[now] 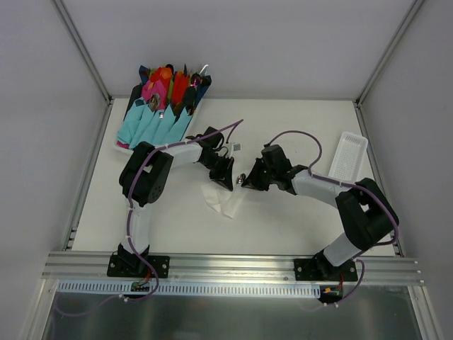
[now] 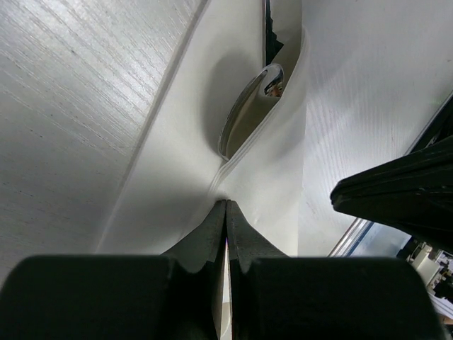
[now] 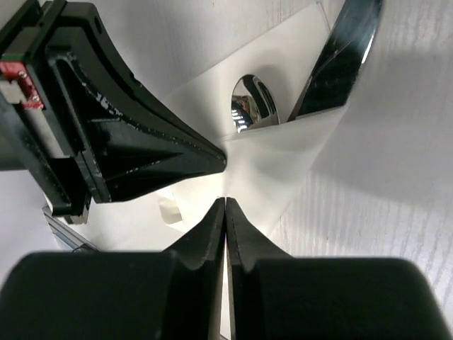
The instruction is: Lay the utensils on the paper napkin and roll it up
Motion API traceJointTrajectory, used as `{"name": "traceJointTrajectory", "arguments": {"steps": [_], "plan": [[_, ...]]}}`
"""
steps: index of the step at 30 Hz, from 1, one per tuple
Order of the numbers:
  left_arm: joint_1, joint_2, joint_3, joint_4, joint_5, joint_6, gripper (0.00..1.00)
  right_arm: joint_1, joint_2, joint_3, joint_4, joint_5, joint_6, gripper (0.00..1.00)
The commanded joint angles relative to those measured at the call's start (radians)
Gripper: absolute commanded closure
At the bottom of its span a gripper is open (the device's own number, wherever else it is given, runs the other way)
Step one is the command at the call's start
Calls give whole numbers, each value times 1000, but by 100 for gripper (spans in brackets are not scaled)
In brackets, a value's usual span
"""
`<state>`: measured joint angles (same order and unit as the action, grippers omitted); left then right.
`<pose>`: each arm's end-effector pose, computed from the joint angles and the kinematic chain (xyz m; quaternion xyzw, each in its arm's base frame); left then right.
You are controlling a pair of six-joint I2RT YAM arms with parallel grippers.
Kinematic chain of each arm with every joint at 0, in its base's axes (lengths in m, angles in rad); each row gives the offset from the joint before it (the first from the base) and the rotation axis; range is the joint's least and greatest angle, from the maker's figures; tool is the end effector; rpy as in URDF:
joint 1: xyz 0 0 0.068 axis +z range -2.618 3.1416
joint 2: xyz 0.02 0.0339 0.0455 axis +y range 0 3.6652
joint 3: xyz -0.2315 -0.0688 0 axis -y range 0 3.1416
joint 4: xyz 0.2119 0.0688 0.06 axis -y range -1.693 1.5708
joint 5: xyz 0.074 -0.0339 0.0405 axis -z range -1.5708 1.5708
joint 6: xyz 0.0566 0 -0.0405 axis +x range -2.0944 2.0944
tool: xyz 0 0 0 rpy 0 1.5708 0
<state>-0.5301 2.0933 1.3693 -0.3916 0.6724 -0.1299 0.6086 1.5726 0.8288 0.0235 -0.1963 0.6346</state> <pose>0.3152 -0.2256 0.1125 0.2558 0.8865 -0.3731 0.0974 0.2516 0.1888 0.1603 -0.0286 0.9070 0.3117 0.2818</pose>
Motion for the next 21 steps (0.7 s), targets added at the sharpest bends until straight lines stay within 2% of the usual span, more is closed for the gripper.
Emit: {"name": "traceJointTrajectory", "arguments": {"steps": [1,16,21], "plan": [[12,34,-6,-18,-109,18,100,2,44,73,-19,23,-21,96],[15,45,1,-18,-106,6,100,49,213,174,-19,8,-13,98],[15,39,-3,-18,-106,9,100,56,257,190,-72,32,-27,98]]}}
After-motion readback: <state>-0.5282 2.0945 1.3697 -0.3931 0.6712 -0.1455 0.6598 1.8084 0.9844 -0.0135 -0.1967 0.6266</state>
